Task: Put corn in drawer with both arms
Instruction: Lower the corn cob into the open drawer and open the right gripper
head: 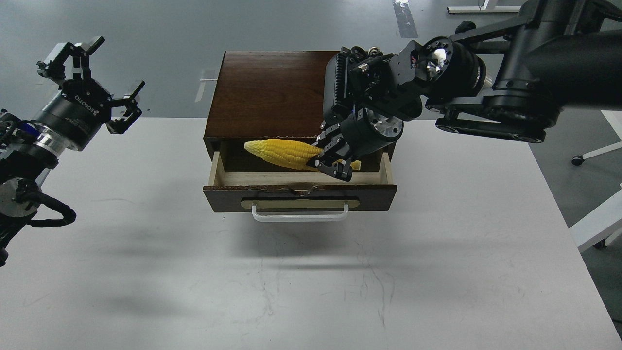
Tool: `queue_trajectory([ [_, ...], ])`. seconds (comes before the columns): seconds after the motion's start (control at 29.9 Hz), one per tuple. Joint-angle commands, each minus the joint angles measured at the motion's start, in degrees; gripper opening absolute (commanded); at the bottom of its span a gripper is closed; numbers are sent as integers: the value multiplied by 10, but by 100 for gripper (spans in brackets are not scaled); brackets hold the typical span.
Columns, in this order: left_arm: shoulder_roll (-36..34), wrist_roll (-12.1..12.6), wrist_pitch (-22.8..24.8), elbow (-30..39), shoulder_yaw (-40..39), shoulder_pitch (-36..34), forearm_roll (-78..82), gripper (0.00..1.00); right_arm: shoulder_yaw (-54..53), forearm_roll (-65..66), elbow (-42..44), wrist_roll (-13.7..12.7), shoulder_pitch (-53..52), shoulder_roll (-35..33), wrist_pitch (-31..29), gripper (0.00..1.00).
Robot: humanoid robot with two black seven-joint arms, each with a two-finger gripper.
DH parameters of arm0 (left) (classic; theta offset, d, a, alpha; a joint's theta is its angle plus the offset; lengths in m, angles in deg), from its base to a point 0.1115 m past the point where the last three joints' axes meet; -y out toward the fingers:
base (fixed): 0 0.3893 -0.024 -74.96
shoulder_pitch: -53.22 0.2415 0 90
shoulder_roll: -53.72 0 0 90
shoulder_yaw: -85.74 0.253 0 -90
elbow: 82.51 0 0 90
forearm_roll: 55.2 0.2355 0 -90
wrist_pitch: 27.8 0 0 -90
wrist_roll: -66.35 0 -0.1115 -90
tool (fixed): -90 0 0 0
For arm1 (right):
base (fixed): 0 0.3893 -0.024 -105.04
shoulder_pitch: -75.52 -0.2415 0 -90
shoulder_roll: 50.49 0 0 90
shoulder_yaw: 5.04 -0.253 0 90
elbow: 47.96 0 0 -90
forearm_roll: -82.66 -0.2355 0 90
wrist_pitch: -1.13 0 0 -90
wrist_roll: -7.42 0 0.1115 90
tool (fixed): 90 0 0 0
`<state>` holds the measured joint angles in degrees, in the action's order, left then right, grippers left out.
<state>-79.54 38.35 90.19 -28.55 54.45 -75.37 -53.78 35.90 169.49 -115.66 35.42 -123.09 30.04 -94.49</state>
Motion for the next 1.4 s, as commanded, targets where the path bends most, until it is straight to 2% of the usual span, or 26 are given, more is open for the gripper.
queue_trajectory([
  [0.0, 0, 0, 0, 0, 0, 0, 0, 98, 9, 0, 3, 0, 4, 1, 0, 22],
  [0.1, 0, 0, 0, 0, 0, 0, 0, 98, 9, -1, 3, 0, 8, 1, 0, 32],
  [0.27, 0, 0, 0, 0, 0, 0, 0, 98, 10, 0, 4, 0, 21, 1, 0, 33],
  [0.37, 0, 0, 0, -1, 0, 0, 0, 98, 10, 0, 6, 0, 23, 1, 0, 40],
  [0.6, 0, 0, 0, -1, 0, 0, 0, 98, 10, -1, 6, 0, 24, 1, 0, 40],
  [0.67, 0, 0, 0, -1, 0, 0, 0, 98, 10, -1, 6, 0, 24, 1, 0, 45],
  [0.87, 0, 0, 0, -1, 0, 0, 0, 98, 10, -1, 6, 0, 25, 1, 1, 51],
  [1.37, 1, 0, 0, -1, 0, 0, 0, 98, 8, -4, 6, 0, 24, -2, 2, 51],
])
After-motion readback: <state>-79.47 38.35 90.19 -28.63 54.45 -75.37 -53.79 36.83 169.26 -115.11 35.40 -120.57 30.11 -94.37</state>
